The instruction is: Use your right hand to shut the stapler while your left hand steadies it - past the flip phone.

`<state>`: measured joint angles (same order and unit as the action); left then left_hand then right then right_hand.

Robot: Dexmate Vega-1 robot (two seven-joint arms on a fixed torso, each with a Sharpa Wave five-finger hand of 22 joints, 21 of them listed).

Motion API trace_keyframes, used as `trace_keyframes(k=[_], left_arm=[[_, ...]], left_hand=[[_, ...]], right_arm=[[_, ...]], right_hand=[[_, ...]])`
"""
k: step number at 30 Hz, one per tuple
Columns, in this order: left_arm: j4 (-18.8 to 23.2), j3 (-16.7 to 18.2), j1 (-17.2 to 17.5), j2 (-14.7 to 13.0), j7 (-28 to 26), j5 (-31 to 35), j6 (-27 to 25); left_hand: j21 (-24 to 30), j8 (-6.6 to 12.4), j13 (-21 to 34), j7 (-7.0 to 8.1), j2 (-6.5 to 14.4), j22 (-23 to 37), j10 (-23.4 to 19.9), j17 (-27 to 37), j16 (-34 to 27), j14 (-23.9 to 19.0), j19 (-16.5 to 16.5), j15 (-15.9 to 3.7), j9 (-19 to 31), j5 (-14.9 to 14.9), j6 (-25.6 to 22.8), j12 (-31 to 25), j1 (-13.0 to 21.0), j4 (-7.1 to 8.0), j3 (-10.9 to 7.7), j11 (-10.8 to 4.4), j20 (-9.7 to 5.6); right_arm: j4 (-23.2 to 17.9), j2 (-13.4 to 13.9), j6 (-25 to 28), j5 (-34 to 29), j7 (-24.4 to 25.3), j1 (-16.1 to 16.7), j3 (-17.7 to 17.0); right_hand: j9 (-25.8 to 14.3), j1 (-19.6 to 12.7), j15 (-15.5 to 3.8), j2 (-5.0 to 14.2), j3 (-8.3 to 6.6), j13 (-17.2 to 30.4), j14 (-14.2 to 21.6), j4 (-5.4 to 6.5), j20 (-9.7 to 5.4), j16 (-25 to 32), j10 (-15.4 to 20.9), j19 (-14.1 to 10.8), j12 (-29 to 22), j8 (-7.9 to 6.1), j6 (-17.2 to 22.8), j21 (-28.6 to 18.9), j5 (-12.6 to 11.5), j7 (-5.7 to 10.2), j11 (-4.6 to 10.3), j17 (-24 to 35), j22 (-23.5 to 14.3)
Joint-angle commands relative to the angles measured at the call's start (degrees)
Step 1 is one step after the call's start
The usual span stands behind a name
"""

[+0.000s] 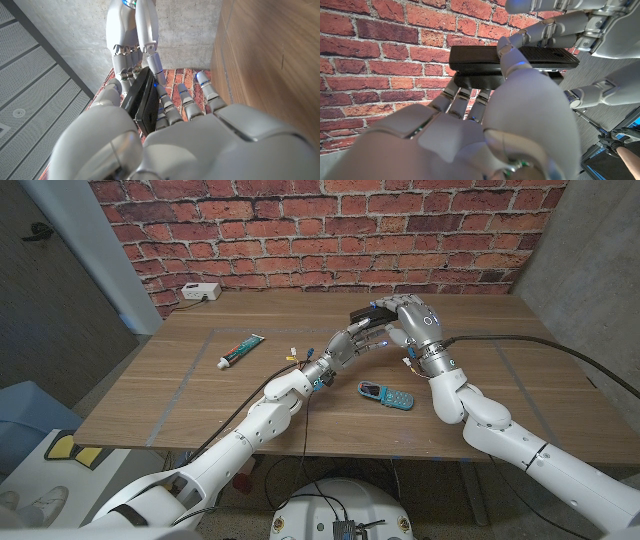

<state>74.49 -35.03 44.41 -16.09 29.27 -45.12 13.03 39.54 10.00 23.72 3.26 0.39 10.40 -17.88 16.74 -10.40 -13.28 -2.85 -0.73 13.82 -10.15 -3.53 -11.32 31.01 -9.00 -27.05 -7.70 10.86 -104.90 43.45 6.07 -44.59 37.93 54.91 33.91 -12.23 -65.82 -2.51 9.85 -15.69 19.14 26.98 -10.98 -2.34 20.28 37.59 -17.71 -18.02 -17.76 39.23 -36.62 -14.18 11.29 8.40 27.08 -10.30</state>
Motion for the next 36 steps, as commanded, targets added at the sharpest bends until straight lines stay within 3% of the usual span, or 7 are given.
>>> trace_keyframes(k=[1, 13, 23, 36], left_arm=[[0.49, 0.37, 0.25, -0.26, 0.13, -0.31, 0.04], [1.47, 1.10, 1.14, -0.90, 0.69, -1.20, 0.50], [2.21, 2.56, 2.79, -2.14, 1.71, -2.79, 1.55], [2.71, 2.71, 2.11, -4.53, 2.77, -1.55, 1.29]], left_hand=[[-0.31, 0.42, -1.99, -2.59, 0.54, 0.20, 5.05, -0.12, -0.37, 0.20, 0.32, -0.09, -0.04, -0.24, 2.34, -0.05, 0.47, 0.17, 0.15, 4.70, 0.21], [-0.63, 0.58, -2.23, -2.47, 0.86, 0.21, 5.20, -0.62, -0.48, 0.48, 0.52, 0.03, -0.48, -0.24, 2.34, -0.20, 0.59, 0.25, 0.28, 4.75, 0.26], [-1.01, 0.69, -2.46, -2.42, 0.84, 0.21, 5.44, -1.14, -0.40, 1.08, 0.92, 0.10, -0.88, -0.26, 2.35, -0.28, 0.75, 0.17, 0.45, 4.75, 0.15], [-1.42, 0.68, -2.71, -2.31, 0.80, 0.21, 5.83, -1.69, -0.27, 2.00, 1.31, 0.56, -1.28, -0.29, 2.63, -0.32, 0.86, 0.14, 0.67, 4.59, 0.21]], right_arm=[[-0.30, -0.05, 0.02, -0.02, -0.40, -0.02, 0.06], [-2.36, -0.35, 1.62, -0.73, -1.41, 0.74, 0.13], [-6.17, -1.75, 6.04, -0.89, -3.66, 2.72, -0.12], [-7.52, -4.60, 8.35, 4.59, -4.94, 4.26, -1.28]], right_hand=[[0.02, 1.23, -11.12, 0.53, -5.29, 0.42, 0.66, 4.89, -3.35, -0.06, 11.72, 0.15, -0.89, 0.34, 7.35, -0.07, -0.43, 0.46, 2.65, 0.05, -0.12], [0.20, 1.73, -11.11, 0.24, -5.47, 1.11, 0.78, 4.36, -3.17, -0.38, 12.68, 0.39, -1.36, 0.92, 8.45, 0.00, -1.06, 0.43, 2.69, 0.10, -0.10], [0.28, 2.07, -11.16, 0.18, -5.53, 1.24, 1.10, 3.92, -2.98, -0.47, 13.29, 0.47, -1.44, 1.41, 9.22, 0.04, -1.55, 0.38, 2.62, 0.23, -0.09], [0.36, 2.16, -11.18, -0.05, -5.87, 1.05, 1.81, 3.02, -2.32, -0.82, 14.61, 0.10, -1.64, 2.19, 10.21, -0.04, -2.52, -0.50, 1.83, 0.21, -0.05]])
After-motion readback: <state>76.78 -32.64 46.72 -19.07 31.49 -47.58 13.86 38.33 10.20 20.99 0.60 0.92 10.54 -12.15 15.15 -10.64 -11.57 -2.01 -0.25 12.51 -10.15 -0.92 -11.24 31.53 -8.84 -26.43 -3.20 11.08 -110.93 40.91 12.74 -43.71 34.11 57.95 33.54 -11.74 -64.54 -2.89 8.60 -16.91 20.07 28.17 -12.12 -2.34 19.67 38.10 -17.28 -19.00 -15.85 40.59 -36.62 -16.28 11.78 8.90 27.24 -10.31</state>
